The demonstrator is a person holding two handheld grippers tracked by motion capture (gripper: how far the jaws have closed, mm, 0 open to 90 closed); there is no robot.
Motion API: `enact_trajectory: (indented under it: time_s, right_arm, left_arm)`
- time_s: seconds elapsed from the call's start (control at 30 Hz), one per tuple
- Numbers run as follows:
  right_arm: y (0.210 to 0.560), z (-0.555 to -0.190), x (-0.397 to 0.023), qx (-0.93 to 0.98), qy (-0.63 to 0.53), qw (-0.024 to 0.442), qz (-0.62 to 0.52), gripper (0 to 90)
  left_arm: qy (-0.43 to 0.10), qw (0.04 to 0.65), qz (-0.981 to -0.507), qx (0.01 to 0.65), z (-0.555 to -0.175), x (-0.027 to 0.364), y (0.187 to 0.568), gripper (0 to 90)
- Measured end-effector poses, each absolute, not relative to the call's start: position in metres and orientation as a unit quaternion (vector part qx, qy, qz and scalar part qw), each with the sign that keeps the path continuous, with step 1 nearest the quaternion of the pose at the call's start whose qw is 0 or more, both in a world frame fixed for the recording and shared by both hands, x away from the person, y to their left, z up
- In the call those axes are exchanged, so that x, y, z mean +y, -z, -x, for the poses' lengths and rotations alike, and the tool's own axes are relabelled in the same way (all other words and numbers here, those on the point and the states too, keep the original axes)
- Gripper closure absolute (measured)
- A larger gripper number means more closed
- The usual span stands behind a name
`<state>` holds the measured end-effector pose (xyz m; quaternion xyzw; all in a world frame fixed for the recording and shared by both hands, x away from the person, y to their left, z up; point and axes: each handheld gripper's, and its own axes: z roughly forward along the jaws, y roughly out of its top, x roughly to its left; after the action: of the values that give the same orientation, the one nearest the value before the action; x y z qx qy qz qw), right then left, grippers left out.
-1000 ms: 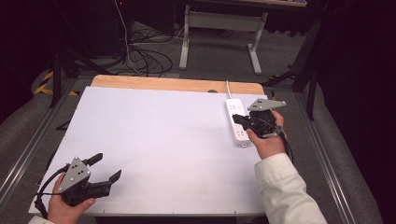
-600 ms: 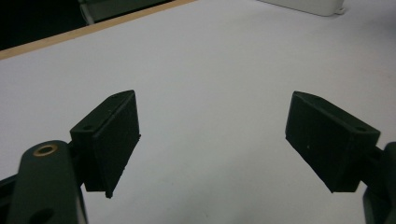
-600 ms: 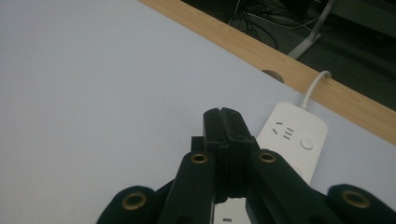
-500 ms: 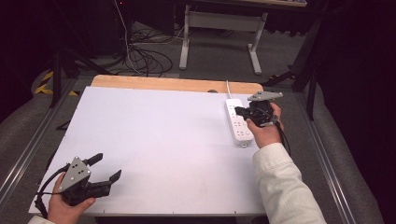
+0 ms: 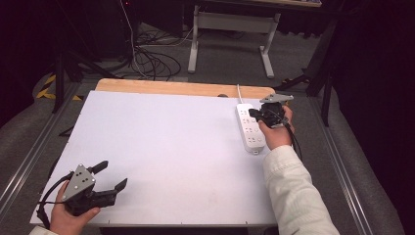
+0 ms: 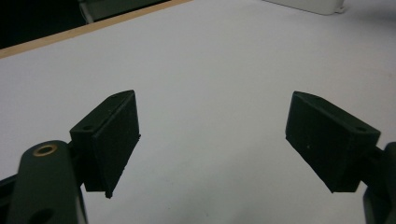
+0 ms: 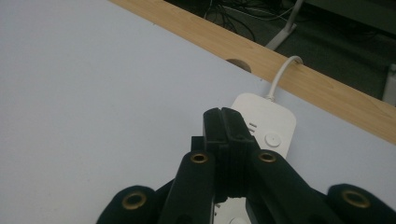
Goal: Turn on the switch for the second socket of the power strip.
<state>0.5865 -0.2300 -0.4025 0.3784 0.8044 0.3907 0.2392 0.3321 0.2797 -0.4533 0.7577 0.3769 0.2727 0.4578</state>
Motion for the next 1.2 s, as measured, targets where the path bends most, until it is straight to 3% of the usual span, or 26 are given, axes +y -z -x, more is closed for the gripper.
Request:
enact_trajectory:
  time_s: [1.2]
  right_arm:
    - [0.444, -0.621, -0.243, 0.799, -0.343, 0.225, -0.439, 90.0]
  left_arm:
    - [-0.272, 0.455, -0.76, 0.377, -0.333, 0.281, 0.454, 18.1]
